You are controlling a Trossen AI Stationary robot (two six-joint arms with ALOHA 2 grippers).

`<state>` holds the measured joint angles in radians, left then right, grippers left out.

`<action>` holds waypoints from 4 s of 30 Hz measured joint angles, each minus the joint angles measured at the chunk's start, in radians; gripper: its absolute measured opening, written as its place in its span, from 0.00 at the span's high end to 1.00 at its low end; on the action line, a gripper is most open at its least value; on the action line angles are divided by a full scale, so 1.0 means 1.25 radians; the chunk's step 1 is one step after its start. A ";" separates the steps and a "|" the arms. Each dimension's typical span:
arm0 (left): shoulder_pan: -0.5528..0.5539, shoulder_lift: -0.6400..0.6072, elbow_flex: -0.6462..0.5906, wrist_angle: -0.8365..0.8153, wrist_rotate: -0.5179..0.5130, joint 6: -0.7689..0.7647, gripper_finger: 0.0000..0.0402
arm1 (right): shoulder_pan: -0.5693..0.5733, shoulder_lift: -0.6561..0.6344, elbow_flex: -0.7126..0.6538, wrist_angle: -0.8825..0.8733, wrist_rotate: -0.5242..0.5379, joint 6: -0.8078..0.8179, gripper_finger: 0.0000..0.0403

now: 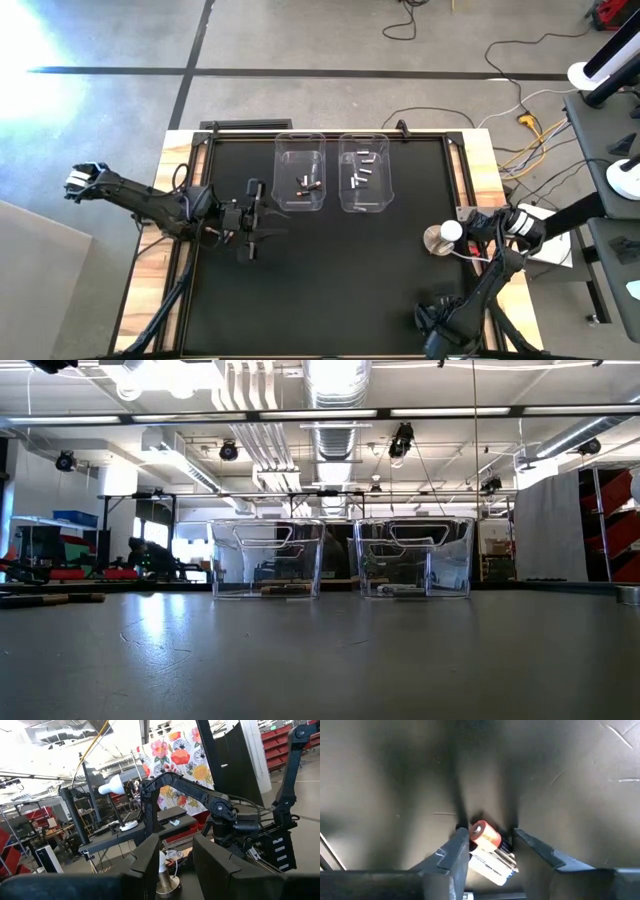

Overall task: Sort batteries
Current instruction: Put the black battery into the left transparent bin

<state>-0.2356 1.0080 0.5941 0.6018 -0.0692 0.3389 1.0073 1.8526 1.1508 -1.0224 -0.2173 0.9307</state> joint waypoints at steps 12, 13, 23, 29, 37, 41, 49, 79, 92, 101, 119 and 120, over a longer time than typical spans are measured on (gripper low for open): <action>0.000 0.000 0.000 0.001 0.000 0.000 0.75 | -0.009 0.002 -0.006 -0.021 0.036 -0.023 0.78; 0.000 0.000 0.000 0.002 0.000 0.003 0.75 | -0.012 0.002 -0.007 -0.025 0.036 -0.025 0.79; 0.000 -0.003 0.000 -0.004 -0.134 0.036 0.75 | -0.025 0.002 -0.013 -0.052 0.071 -0.033 0.86; 0.000 -0.004 0.000 -0.035 -0.232 0.064 0.75 | -0.052 0.003 -0.015 -0.070 0.115 -0.017 0.86; -0.010 -0.016 0.000 -0.089 -0.242 0.071 0.75 | -0.104 -0.024 -0.005 -0.048 0.344 0.016 0.87; -0.014 -0.016 0.000 -0.156 -0.202 0.099 0.75 | -0.128 -0.110 -0.009 0.025 0.585 0.020 0.87; -0.013 -0.012 0.000 -0.156 -0.202 0.067 0.75 | -0.254 -0.349 -0.215 0.532 0.684 -0.195 0.87; 0.047 0.229 0.101 -0.197 -0.077 -0.222 0.46 | -0.651 -0.276 -0.301 1.426 0.275 -0.902 0.87; 0.052 0.344 0.220 -0.255 -0.073 -0.183 0.45 | -0.662 -0.286 -0.300 1.451 0.273 -0.934 0.87; 0.052 0.346 0.249 -0.296 -0.082 -0.190 0.61 | -0.661 -0.288 -0.300 1.462 0.273 -0.935 0.87; 0.052 0.273 0.249 -0.402 -0.104 -0.246 0.91 | -0.651 -0.347 -0.299 1.317 0.398 -0.933 0.67; 0.052 0.267 0.248 -0.427 -0.113 -0.265 0.91 | -0.649 -0.364 -0.299 1.274 0.400 -0.933 0.64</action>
<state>-0.1703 1.3419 0.9047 0.0680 -0.2104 0.0079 0.1958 1.3976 0.7769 0.5695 0.2827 -0.2355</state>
